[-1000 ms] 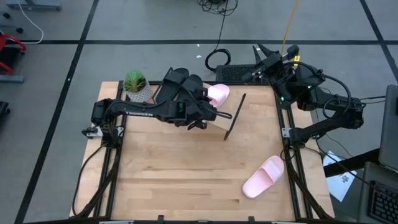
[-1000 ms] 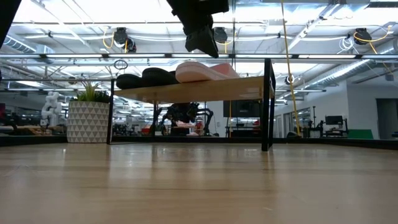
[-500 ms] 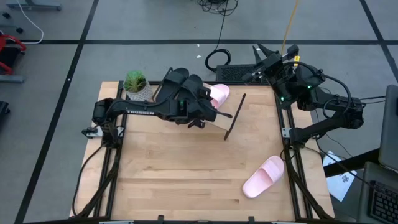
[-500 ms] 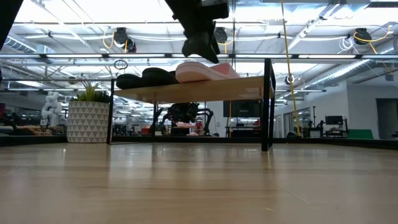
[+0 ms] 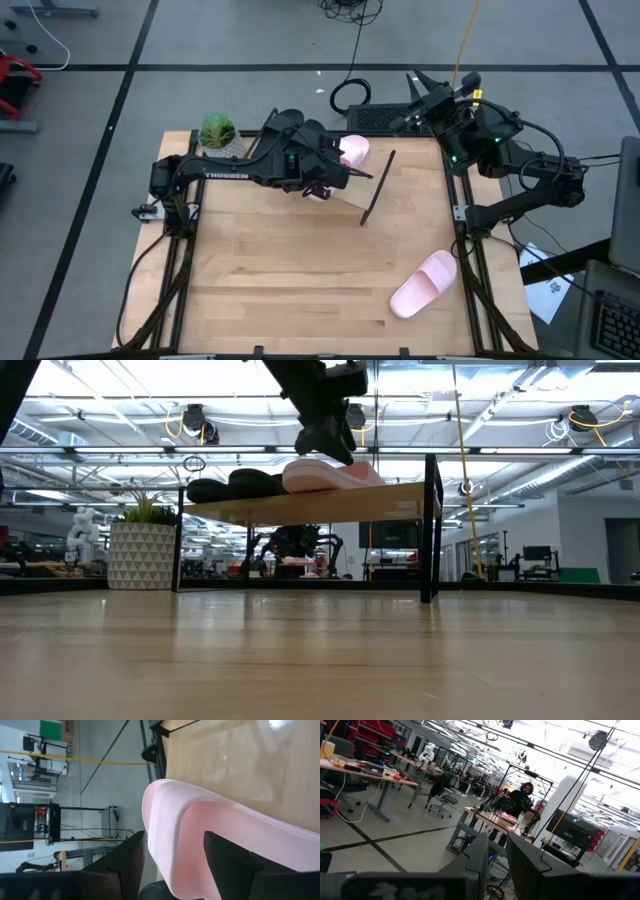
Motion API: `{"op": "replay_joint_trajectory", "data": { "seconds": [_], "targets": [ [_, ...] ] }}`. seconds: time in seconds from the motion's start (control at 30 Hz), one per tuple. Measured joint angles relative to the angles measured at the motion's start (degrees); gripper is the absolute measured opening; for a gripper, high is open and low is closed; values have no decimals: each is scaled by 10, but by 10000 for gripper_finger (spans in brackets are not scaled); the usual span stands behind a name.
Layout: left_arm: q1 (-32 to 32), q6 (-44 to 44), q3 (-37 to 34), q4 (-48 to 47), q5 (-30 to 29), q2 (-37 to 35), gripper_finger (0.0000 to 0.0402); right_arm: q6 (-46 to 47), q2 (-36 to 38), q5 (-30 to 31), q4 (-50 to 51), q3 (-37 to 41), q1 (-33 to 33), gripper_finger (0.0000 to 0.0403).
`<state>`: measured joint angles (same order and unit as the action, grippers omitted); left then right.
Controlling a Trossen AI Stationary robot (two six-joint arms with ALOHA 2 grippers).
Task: Pick and place slides into the shelf
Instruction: Put the left pink slipper on the shelf
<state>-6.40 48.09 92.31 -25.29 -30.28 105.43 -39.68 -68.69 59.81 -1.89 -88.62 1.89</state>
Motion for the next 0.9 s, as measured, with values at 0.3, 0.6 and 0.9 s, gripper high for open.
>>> {"op": "replay_joint_trajectory", "data": {
  "seconds": [0.3,0.6,0.9],
  "targets": [
    [-3,57,1,25,-17,39,207,10,0,0,0,0,0,59],
    [-5,85,1,83,-70,47,207,15,0,0,4,0,0,59],
    [-8,103,0,89,-65,47,207,14,0,0,4,0,0,59]
  ]
}}
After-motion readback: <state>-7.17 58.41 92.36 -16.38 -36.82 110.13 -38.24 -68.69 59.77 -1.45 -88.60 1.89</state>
